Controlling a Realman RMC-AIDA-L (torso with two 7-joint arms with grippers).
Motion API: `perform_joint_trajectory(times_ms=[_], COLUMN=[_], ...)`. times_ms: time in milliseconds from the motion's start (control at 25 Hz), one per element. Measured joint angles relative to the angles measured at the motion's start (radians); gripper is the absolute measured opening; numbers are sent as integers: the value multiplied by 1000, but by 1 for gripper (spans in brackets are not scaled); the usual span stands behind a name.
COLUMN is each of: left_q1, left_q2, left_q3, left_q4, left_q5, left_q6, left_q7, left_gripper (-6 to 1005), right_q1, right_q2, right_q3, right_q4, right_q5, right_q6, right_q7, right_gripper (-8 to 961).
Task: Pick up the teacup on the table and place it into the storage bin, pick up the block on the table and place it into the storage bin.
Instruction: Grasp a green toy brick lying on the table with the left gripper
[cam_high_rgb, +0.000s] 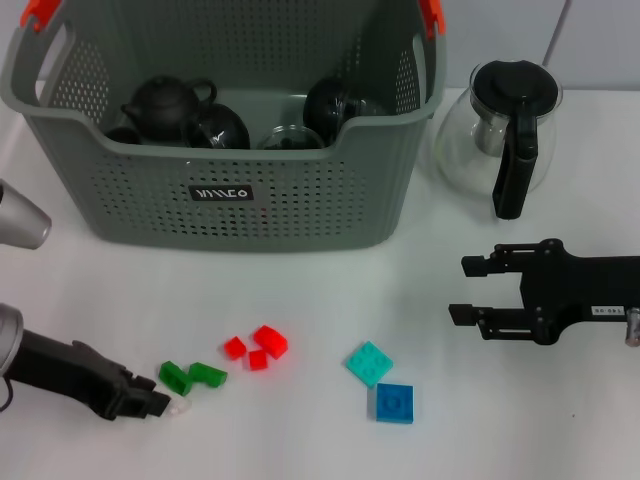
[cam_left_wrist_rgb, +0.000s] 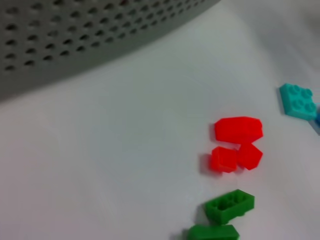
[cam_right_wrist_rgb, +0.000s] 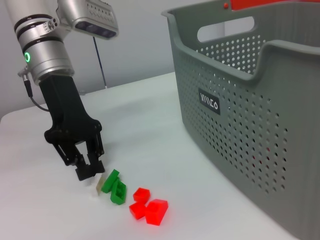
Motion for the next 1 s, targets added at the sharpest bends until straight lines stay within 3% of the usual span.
perform_joint_trajectory(times_ms=[720, 1000], left_q1=[1, -10], left_q2=[-1, -9], left_q3=[-54, -55], left_q4=[-54, -55], left_q5=[-7, -8], left_q6=[23, 17], left_q7=[44, 44], left_gripper=[321, 567], right_q1=[5, 9], right_q2=[1, 2], right_q3=[2, 2], right_q4=[-4, -8], right_q5=[0, 0], right_q6=[-3, -5], right_q7=[4, 6], right_gripper=[684, 684])
